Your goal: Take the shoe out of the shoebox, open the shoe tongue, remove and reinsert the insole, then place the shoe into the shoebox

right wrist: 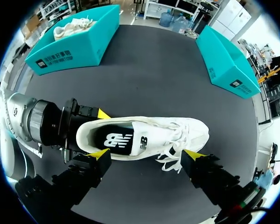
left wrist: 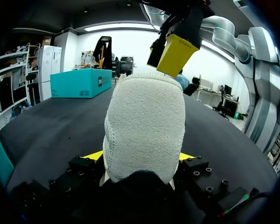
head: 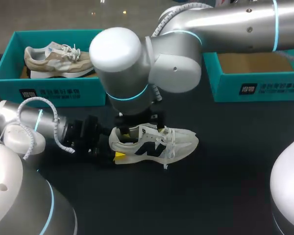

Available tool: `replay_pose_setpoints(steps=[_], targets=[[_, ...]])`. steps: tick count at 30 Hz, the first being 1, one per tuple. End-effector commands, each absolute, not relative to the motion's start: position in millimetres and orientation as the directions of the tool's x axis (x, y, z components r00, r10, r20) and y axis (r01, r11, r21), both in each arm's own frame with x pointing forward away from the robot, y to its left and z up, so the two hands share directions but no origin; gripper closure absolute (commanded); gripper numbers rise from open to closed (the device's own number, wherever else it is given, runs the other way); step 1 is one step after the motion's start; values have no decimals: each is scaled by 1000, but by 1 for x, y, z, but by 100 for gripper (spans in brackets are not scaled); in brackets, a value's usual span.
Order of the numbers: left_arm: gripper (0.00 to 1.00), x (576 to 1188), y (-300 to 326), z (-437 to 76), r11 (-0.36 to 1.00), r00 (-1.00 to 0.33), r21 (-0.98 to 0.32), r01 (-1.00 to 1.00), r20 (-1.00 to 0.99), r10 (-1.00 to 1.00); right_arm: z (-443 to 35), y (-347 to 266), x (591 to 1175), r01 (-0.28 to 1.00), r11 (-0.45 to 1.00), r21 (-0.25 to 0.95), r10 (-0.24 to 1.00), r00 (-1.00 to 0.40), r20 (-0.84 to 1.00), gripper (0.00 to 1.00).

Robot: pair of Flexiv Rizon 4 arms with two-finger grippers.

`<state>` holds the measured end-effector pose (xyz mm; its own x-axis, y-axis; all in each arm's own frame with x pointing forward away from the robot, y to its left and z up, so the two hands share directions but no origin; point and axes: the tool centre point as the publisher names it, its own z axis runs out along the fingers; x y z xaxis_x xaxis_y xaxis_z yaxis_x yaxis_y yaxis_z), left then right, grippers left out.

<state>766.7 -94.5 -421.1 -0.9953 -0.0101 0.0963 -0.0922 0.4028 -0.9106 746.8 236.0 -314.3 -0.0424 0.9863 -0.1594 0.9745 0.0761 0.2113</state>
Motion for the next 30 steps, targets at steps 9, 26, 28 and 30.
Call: replay_pose_setpoints(steps=[9,26,28,30], targets=[[100,769,-94,-426,406,-995,-909,-93,97,-10,-335,239,757,980,48,195,948,17,-318,0],[100,769,-94,-426,406,-995,-909,-93,97,-10,-364,230,760,989,42,138,915,17,-402,0],[100,769,-94,-426,406,-995,-909,-93,97,-10,-367,227,761,991,35,130,914,21,-406,0],[100,769,-94,-426,406,-995,-909,-93,97,-10,-370,224,762,992,29,124,910,25,-413,0]])
